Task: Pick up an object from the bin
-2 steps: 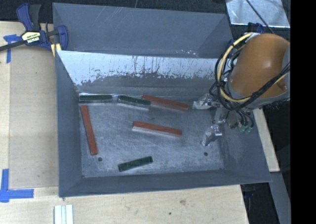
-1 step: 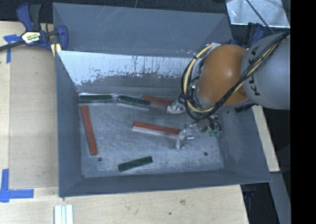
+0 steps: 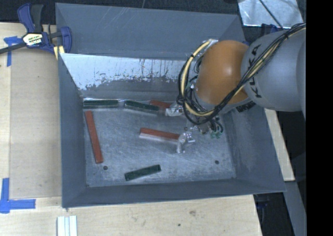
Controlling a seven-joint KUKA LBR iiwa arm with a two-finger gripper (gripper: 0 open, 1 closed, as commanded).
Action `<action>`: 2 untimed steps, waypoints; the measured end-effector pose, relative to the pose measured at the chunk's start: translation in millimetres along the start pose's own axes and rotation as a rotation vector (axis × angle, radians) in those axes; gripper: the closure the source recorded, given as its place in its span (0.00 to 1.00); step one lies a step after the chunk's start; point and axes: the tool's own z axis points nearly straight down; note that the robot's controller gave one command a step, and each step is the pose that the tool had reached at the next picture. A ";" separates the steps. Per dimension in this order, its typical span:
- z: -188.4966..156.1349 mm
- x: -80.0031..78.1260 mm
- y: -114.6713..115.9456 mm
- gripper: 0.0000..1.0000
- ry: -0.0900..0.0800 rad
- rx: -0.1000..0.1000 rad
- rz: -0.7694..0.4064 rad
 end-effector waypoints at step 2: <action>33.2 -3.0 22.3 0.00 -0.006 0.001 0.011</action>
Offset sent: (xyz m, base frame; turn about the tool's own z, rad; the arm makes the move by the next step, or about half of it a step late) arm -0.0007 0.0241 -0.0356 0.0088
